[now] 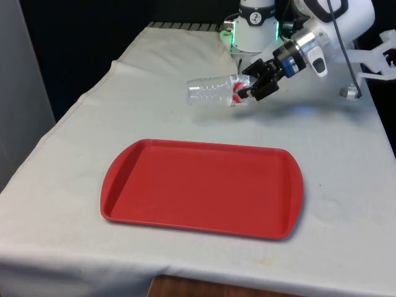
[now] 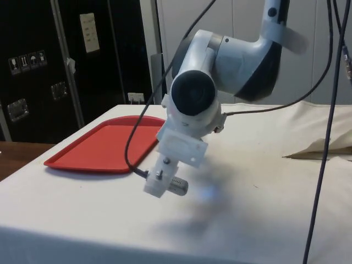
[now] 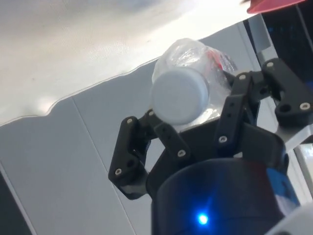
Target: Place the bottle upright on the tray.
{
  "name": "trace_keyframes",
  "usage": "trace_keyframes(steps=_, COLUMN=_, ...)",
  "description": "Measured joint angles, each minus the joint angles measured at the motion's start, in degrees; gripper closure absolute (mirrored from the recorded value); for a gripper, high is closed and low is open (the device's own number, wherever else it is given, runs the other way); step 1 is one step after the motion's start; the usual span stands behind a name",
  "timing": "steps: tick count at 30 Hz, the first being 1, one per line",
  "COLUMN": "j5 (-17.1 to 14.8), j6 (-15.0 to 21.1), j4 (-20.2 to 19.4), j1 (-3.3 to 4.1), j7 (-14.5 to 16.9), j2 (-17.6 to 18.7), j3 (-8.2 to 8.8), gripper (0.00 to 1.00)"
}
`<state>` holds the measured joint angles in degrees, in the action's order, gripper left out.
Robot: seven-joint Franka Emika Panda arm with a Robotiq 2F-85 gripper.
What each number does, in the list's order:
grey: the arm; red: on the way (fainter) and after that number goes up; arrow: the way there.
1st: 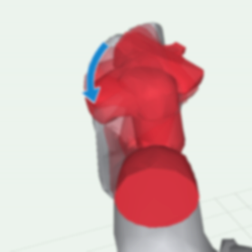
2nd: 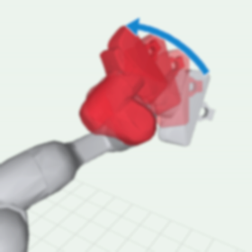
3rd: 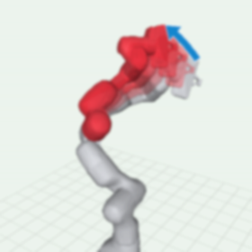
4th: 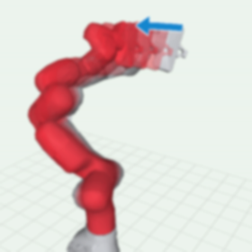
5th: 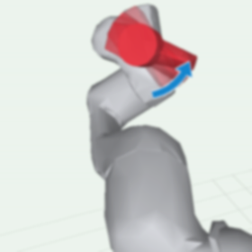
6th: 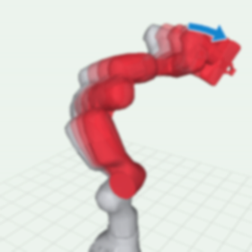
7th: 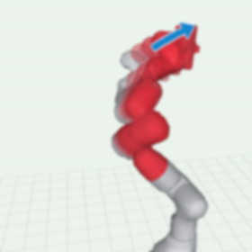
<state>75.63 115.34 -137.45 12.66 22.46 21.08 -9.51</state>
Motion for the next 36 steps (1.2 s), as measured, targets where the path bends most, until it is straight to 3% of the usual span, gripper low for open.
trace_keyframes(steps=25, j5=-4.9, j6=0.0, j4=3.0, j1=-0.74, j7=8.1, j2=-2.3, j3=0.40, gripper=0.67)
trace_keyframes(steps=36, j5=-7.4, j6=0.2, j4=5.0, j1=-1.49, j7=11.4, j2=-2.5, j3=0.52, gripper=0.67)
